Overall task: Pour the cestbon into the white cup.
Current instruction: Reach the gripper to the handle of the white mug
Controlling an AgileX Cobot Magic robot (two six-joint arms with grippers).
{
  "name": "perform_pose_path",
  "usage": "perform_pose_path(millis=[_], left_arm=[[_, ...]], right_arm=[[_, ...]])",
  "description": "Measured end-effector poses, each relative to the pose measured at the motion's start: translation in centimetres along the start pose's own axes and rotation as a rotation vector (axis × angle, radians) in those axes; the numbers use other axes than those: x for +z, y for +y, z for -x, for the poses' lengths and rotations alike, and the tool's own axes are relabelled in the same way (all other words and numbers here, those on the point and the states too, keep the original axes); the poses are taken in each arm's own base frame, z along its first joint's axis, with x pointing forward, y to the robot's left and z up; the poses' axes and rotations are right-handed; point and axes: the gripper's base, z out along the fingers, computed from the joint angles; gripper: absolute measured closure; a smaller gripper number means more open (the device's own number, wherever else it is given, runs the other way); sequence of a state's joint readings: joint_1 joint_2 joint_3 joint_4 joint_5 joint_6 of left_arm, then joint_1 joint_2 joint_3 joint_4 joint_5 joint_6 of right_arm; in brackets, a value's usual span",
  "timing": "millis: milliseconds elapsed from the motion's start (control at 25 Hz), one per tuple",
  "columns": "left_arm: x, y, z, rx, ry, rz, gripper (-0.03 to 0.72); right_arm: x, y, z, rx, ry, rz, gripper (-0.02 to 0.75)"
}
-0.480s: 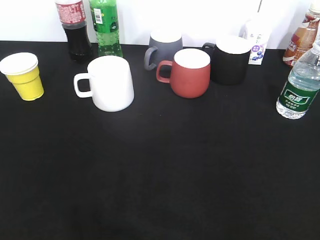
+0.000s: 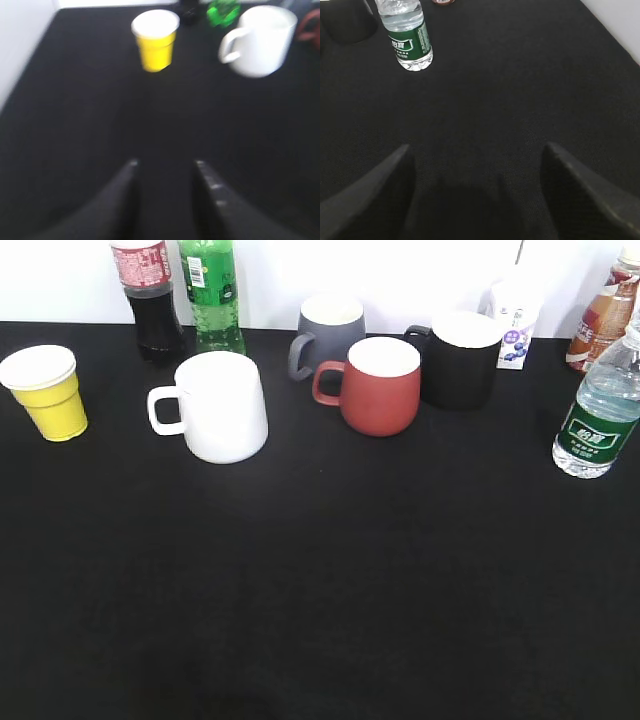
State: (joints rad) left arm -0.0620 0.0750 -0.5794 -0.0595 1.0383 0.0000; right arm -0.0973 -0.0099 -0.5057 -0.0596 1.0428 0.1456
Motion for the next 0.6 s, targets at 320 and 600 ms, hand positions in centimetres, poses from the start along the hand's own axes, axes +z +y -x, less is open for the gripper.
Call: perform_pose_path(millis=[320, 600], left_arm=[[6.2, -0.7, 16.0, 0.026, -0.223, -0.068, 0.095], [18.3, -3.8, 7.4, -0.009, -0.26, -0.171, 0.095]], right_arm=[[0.0, 0.0, 0.0, 0.0, 0.0, 0.0, 0.146], [0.0, 0.0, 0.0, 0.0, 0.0, 0.0, 0.146]])
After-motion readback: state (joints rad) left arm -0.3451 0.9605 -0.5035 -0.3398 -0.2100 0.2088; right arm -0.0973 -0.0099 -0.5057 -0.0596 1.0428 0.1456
